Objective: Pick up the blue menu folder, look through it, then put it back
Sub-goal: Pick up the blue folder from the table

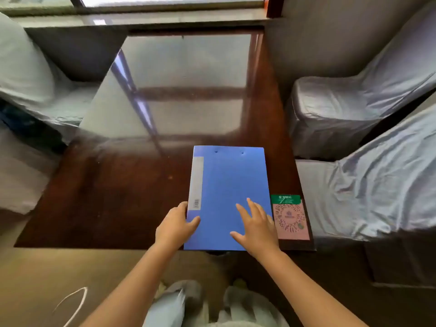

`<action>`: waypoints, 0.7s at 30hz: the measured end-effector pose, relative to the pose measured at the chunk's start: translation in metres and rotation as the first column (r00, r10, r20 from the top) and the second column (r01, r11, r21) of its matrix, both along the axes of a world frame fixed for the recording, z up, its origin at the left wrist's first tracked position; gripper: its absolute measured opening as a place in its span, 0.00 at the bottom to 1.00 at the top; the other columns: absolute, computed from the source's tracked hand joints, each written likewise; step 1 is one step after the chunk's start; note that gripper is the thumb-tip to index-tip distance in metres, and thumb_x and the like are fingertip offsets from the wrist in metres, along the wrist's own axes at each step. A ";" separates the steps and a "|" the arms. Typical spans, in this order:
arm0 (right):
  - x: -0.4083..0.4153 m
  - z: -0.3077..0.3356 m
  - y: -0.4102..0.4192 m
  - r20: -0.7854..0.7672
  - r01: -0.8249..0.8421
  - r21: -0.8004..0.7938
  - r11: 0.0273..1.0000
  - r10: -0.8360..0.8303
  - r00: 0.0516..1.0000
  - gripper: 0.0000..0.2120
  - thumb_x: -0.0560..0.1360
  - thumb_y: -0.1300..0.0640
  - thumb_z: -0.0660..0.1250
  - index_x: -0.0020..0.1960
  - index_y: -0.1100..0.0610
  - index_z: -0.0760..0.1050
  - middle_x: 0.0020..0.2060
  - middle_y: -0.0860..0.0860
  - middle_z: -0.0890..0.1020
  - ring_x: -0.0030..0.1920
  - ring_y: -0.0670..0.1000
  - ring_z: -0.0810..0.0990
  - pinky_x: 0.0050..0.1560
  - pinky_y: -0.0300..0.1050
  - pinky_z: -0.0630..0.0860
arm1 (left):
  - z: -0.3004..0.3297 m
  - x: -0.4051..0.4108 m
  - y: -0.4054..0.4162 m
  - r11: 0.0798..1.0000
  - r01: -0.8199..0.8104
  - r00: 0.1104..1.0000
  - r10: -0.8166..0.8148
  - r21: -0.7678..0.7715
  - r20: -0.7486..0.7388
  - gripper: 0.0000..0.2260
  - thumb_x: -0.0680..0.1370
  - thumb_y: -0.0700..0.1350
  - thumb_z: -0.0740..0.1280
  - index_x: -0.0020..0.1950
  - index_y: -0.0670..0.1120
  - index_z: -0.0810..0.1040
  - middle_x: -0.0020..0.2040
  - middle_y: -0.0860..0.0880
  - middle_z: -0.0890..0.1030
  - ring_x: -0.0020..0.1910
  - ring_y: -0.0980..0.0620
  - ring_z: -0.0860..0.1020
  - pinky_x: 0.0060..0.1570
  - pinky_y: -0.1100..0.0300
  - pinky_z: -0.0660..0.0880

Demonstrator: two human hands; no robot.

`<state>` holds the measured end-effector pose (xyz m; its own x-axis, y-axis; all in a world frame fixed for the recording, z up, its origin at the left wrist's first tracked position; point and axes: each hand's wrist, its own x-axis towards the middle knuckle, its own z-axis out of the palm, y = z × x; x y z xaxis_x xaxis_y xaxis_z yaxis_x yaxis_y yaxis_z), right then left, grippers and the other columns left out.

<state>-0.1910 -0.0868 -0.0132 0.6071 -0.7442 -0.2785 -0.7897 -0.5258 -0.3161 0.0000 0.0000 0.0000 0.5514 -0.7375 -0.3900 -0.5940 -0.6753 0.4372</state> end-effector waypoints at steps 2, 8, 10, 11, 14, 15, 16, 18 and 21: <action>0.000 -0.009 0.003 -0.050 0.009 0.021 1.000 -0.008 0.999 0.36 0.73 0.41 0.64 0.74 0.50 0.52 0.76 0.54 0.55 0.75 0.56 0.53 0.70 0.53 0.60 | -0.006 0.001 0.001 0.996 -0.068 0.994 0.072 0.049 -0.083 0.20 0.74 0.53 0.65 0.62 0.45 0.70 0.56 0.45 0.79 0.46 0.49 0.77 0.36 0.58 0.72; 0.000 -0.026 0.015 -0.101 0.026 0.010 1.000 -0.024 0.995 0.36 0.74 0.42 0.64 0.74 0.51 0.51 0.76 0.54 0.54 0.75 0.56 0.50 0.71 0.53 0.59 | -0.017 0.004 -0.002 0.986 -0.134 0.976 0.149 0.095 -0.161 0.12 0.73 0.49 0.66 0.47 0.39 0.76 0.41 0.42 0.80 0.40 0.45 0.77 0.33 0.56 0.71; 0.001 -0.026 0.016 -0.117 0.020 -0.007 1.000 -0.021 0.993 0.36 0.74 0.42 0.63 0.74 0.52 0.52 0.76 0.54 0.54 0.75 0.56 0.51 0.70 0.52 0.60 | -0.021 0.008 -0.002 0.976 -0.199 0.952 0.213 0.086 -0.222 0.16 0.73 0.47 0.68 0.54 0.36 0.76 0.46 0.39 0.81 0.48 0.42 0.79 0.46 0.50 0.76; 0.001 -0.027 0.016 -0.123 0.018 -0.012 1.000 -0.020 0.992 0.36 0.74 0.42 0.63 0.74 0.52 0.52 0.76 0.54 0.54 0.75 0.56 0.51 0.70 0.52 0.61 | -0.023 0.010 -0.002 0.966 -0.248 0.926 0.257 0.070 -0.275 0.18 0.73 0.46 0.69 0.57 0.36 0.76 0.48 0.39 0.81 0.50 0.42 0.79 0.52 0.48 0.77; 0.001 -0.028 0.016 -0.139 0.008 -0.016 1.000 -0.010 0.990 0.36 0.74 0.41 0.63 0.75 0.52 0.51 0.76 0.54 0.54 0.75 0.56 0.50 0.70 0.52 0.61 | -0.025 0.011 0.003 0.952 -0.300 0.851 0.296 0.061 -0.433 0.11 0.74 0.41 0.68 0.53 0.36 0.79 0.45 0.43 0.81 0.47 0.46 0.80 0.50 0.49 0.79; 0.001 -0.028 0.016 -0.140 0.007 -0.017 1.000 -0.009 0.990 0.36 0.74 0.41 0.62 0.75 0.52 0.51 0.76 0.54 0.53 0.75 0.56 0.50 0.70 0.52 0.61 | -0.026 0.012 0.003 0.950 -0.308 0.828 0.298 0.057 -0.475 0.08 0.74 0.40 0.67 0.51 0.38 0.80 0.45 0.44 0.82 0.47 0.47 0.80 0.48 0.50 0.79; 0.001 -0.028 0.017 -0.143 0.008 -0.014 1.000 -0.010 0.990 0.36 0.75 0.41 0.62 0.75 0.52 0.50 0.76 0.54 0.53 0.75 0.56 0.50 0.70 0.52 0.61 | -0.026 0.013 0.003 0.943 -0.328 0.802 0.311 0.058 -0.510 0.05 0.74 0.38 0.66 0.49 0.40 0.79 0.47 0.44 0.82 0.48 0.47 0.80 0.47 0.51 0.79; 0.001 -0.027 0.018 -0.140 0.002 -0.006 1.000 -0.003 0.990 0.35 0.75 0.42 0.61 0.75 0.52 0.50 0.76 0.54 0.52 0.75 0.56 0.49 0.70 0.52 0.60 | -0.024 0.014 0.004 0.929 -0.366 0.752 0.330 0.055 -0.571 0.03 0.75 0.38 0.66 0.47 0.44 0.73 0.50 0.44 0.80 0.49 0.48 0.80 0.43 0.52 0.79; 0.002 -0.024 0.018 -0.077 0.015 0.019 1.000 -0.014 0.997 0.33 0.77 0.43 0.60 0.75 0.52 0.51 0.76 0.54 0.53 0.75 0.55 0.49 0.70 0.52 0.60 | -0.014 0.017 0.006 0.923 -0.384 0.703 0.316 0.034 -0.637 0.05 0.76 0.39 0.65 0.50 0.44 0.71 0.48 0.46 0.80 0.47 0.51 0.80 0.35 0.60 0.78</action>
